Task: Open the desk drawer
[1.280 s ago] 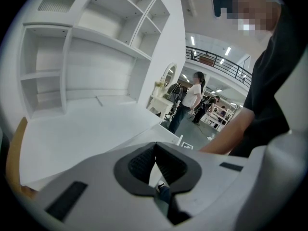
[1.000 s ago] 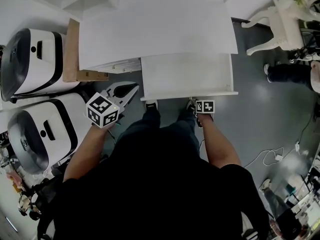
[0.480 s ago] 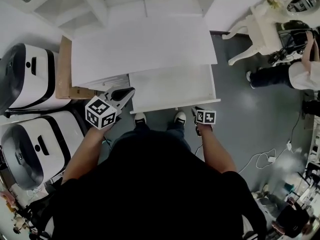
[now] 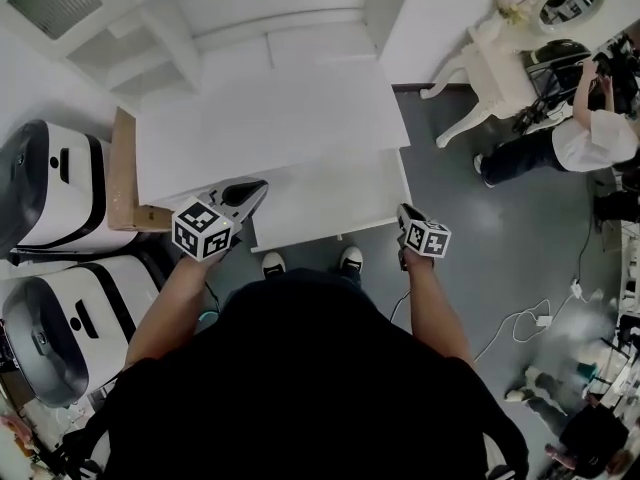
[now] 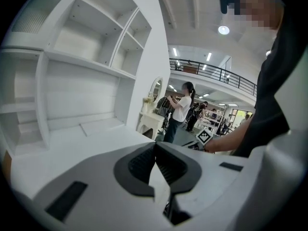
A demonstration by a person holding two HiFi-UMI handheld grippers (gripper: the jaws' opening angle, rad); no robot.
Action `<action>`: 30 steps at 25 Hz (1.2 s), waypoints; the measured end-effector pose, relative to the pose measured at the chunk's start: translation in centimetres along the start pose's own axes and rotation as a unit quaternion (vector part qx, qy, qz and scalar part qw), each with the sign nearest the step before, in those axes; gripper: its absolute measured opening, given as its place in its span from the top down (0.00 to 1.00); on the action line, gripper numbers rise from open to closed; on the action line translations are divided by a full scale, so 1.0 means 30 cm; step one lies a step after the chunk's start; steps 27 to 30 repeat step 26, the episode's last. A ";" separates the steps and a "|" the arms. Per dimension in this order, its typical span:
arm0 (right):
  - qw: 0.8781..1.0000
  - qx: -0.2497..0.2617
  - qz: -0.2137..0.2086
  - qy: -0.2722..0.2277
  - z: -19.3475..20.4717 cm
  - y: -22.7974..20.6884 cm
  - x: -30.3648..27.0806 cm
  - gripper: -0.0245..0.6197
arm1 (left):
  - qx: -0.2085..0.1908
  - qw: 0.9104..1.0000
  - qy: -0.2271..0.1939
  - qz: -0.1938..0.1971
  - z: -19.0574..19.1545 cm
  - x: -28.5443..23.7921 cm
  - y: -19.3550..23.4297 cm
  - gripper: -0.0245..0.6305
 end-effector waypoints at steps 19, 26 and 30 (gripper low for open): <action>0.989 0.055 -0.045 -0.132 -0.336 0.195 0.228 0.90 | -0.027 0.999 -0.020 0.019 -0.112 -0.074 0.005 0.95; 0.987 0.054 -0.045 -0.145 -0.359 0.215 0.263 0.90 | -0.029 0.999 -0.022 0.028 -0.126 -0.097 0.005 0.95; 0.987 0.054 -0.045 -0.145 -0.359 0.215 0.263 0.90 | -0.029 0.999 -0.022 0.028 -0.126 -0.097 0.005 0.95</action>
Point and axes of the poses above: the fingertips, and each gripper's own axes: x backward along the fingers, y to its left, z out of its underside, the point moved 4 cm from there along x, backward along the fingers, and after that the axes turned 11 degrees about -x, right-handed, at the moved point
